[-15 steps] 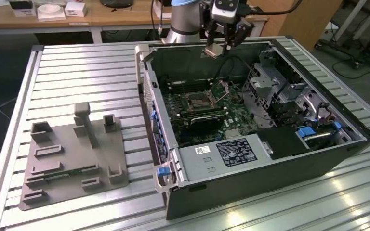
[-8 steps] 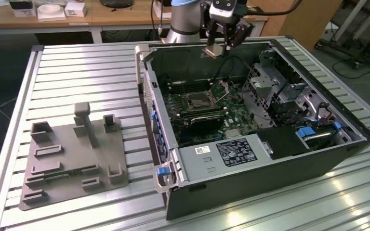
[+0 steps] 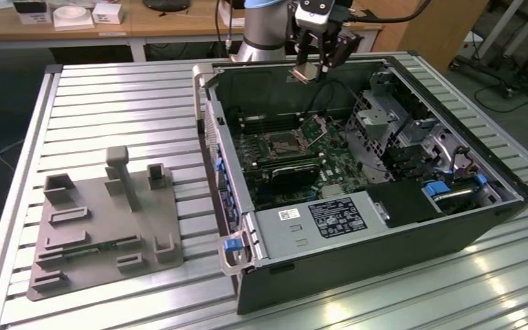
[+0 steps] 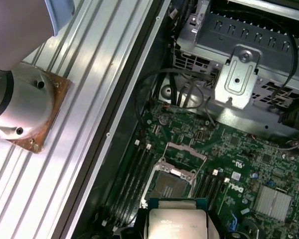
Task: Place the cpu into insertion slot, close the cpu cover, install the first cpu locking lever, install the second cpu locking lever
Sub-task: 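Place the cpu into insertion slot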
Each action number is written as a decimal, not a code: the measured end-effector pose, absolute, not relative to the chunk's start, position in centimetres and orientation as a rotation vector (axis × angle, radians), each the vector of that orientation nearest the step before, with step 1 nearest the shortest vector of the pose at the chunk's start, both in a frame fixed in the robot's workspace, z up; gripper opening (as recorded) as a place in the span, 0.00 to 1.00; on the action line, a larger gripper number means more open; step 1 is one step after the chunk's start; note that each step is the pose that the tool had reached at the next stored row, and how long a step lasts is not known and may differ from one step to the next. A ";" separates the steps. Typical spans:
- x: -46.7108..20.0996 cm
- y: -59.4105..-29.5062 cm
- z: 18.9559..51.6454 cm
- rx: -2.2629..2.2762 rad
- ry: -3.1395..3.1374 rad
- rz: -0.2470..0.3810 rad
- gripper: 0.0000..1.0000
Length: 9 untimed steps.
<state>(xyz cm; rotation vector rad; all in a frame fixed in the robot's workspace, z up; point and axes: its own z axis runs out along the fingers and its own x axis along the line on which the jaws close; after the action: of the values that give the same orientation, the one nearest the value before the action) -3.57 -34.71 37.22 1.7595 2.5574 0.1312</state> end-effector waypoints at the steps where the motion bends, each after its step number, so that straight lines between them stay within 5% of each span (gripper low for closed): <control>1: -3.6 -34.7 37.2 1.762 2.556 0.131 0.54; 9: -3.6 -34.7 37.2 1.775 2.546 0.131 0.54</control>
<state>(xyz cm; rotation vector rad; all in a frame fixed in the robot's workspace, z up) -3.57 -34.71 37.21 1.7753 2.5457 0.1309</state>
